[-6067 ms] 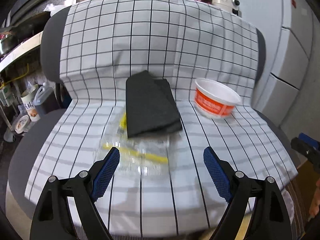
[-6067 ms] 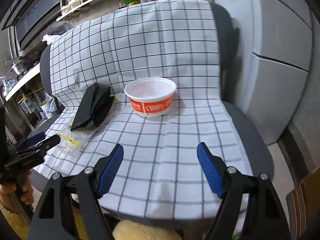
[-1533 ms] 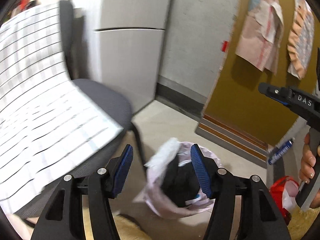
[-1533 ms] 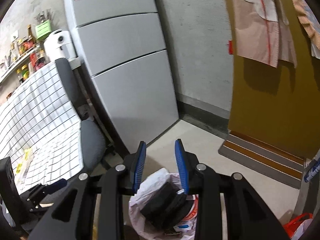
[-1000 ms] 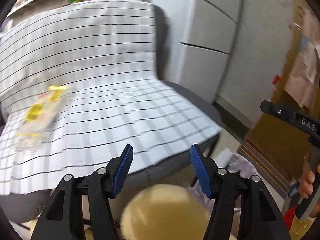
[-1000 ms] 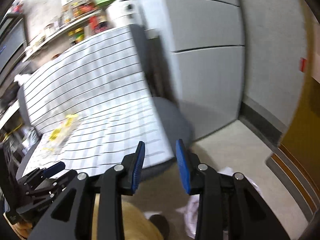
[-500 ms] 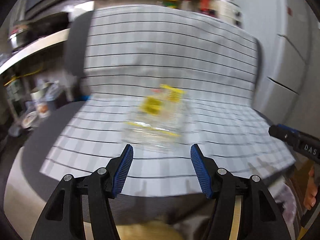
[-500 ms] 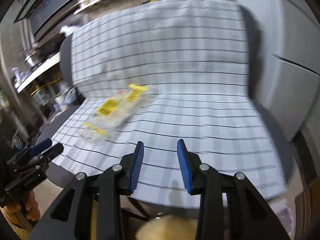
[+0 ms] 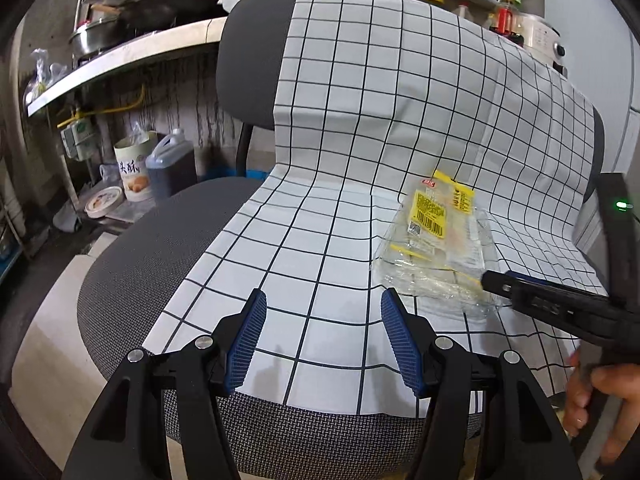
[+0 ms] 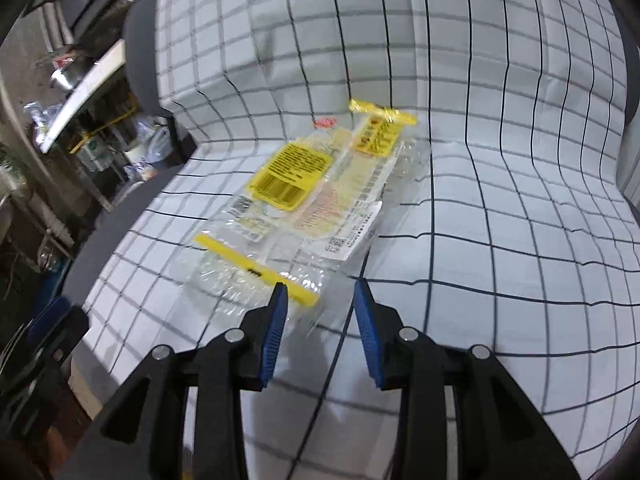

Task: Collect trash
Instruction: 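Grasp the clear plastic package with yellow labels with the right tool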

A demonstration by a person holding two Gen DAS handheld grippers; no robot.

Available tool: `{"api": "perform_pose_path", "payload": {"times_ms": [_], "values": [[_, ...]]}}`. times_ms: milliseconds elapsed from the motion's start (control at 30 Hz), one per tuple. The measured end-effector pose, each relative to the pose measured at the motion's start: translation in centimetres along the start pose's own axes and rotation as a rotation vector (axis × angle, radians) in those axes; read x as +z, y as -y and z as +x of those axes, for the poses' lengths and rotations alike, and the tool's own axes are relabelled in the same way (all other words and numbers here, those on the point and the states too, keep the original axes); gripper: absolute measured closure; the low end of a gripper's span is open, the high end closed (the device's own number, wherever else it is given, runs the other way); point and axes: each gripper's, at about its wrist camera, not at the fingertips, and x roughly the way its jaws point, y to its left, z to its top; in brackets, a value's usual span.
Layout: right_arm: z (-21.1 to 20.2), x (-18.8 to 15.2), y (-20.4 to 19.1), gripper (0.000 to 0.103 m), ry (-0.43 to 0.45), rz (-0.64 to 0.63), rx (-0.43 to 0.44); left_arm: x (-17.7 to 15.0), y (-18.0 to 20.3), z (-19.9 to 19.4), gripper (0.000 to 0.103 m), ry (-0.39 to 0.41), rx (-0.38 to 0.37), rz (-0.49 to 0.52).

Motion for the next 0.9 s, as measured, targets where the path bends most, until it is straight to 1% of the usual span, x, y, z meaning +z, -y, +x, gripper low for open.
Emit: {"api": "perform_pose_path", "payload": {"times_ms": [67, 100, 133, 233, 300, 333, 500, 667, 733, 833, 867, 900], "values": [[0.7, 0.1, 0.5, 0.07, -0.025, 0.047, 0.012, -0.2, 0.1, 0.1, 0.042, -0.007, -0.004, 0.003], [0.9, 0.1, 0.8, 0.081, -0.029, 0.065, 0.017, -0.3, 0.1, 0.1, 0.042, -0.008, -0.005, 0.005], [0.8, 0.1, 1.0, 0.082, -0.03, 0.076, 0.021, -0.4, 0.3, 0.1, 0.042, -0.01, -0.008, 0.007], [-0.2, 0.0, 1.9, 0.088, -0.013, 0.093, 0.011, -0.6, 0.9, -0.1, 0.042, -0.015, -0.021, 0.017], [-1.4, 0.0, 3.0, 0.094, 0.003, 0.1, 0.0, -0.7, 1.5, -0.3, 0.042, -0.019, -0.035, 0.028], [-2.4, -0.4, 3.8, 0.095, 0.011, 0.105, -0.005, -0.8, 2.0, -0.5, 0.042, -0.022, -0.048, 0.038], [-6.7, -2.3, 7.4, 0.095, 0.047, 0.11, -0.059, -1.1, 4.8, -1.3, 0.042, -0.025, -0.098, 0.085], [-11.5, -5.3, 12.7, 0.096, 0.07, 0.177, -0.115, -1.7, 9.3, -2.5, 0.042, -0.029, -0.17, 0.162], [-12.8, -6.6, 14.7, 0.096, 0.074, 0.209, -0.145, -2.1, 11.6, -2.8, 0.042, -0.039, -0.211, 0.199], [-13.8, -8.1, 16.6, 0.095, 0.061, 0.233, -0.17, -2.6, 14.5, -3.1, 0.042, -0.055, -0.264, 0.239], [-14.1, -8.7, 17.2, 0.094, 0.056, 0.239, -0.169, -2.8, 15.1, -3.2, 0.042, -0.057, -0.27, 0.25], [-14.3, -9.1, 17.8, 0.085, 0.061, 0.245, -0.168, -2.9, 15.9, -3.3, 0.042, -0.059, -0.276, 0.264]]}}
